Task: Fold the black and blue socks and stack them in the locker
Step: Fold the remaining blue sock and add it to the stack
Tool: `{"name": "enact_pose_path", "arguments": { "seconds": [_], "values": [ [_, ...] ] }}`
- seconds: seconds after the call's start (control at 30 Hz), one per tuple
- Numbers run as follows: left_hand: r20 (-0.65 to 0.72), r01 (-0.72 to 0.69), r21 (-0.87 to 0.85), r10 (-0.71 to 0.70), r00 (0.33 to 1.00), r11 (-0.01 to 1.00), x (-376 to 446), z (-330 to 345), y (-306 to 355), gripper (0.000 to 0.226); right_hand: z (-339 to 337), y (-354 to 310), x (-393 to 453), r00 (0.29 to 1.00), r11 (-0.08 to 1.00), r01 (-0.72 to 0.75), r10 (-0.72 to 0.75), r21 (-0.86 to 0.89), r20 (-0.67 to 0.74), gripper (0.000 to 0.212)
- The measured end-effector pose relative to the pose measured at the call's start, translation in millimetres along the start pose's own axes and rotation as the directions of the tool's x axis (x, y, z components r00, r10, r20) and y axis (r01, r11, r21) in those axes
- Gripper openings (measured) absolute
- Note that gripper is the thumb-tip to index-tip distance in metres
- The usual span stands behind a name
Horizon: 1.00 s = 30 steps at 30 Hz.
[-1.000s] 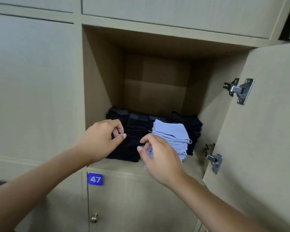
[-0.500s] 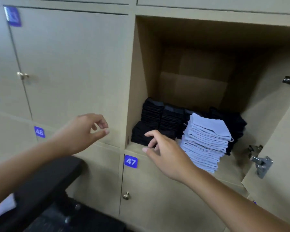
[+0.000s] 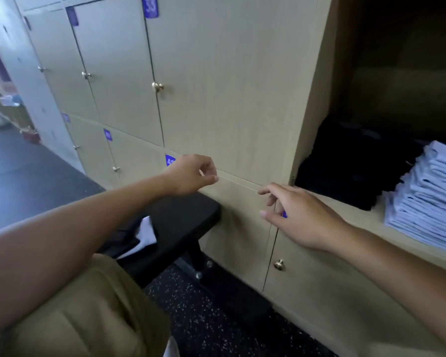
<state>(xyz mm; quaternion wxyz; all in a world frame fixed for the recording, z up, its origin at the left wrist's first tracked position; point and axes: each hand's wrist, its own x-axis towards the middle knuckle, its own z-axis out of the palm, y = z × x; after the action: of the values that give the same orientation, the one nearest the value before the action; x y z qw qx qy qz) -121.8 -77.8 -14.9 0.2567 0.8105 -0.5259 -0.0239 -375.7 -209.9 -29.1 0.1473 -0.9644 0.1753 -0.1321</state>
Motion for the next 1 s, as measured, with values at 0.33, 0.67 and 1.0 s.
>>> {"name": "enact_pose_path", "arguments": {
  "seconds": [0.33,0.67,1.0],
  "values": [
    [0.231,0.147,0.156,-0.18,0.956,0.977,-53,-41,-80,0.025,22,-25,12,0.99,0.996,0.078,-0.071,-0.053,0.122,0.036],
    [0.419,0.258,0.318,-0.38,0.825,0.912,-118,-54,-144,0.087,34,-32,23,0.981,0.994,0.087,-0.076,-0.058,0.177,0.037],
    [0.431,0.194,0.329,-0.33,0.84,0.924,-138,-27,-159,0.095,41,-30,22,0.975,0.996,0.07,-0.058,-0.05,0.215,0.037]
  ]
}}
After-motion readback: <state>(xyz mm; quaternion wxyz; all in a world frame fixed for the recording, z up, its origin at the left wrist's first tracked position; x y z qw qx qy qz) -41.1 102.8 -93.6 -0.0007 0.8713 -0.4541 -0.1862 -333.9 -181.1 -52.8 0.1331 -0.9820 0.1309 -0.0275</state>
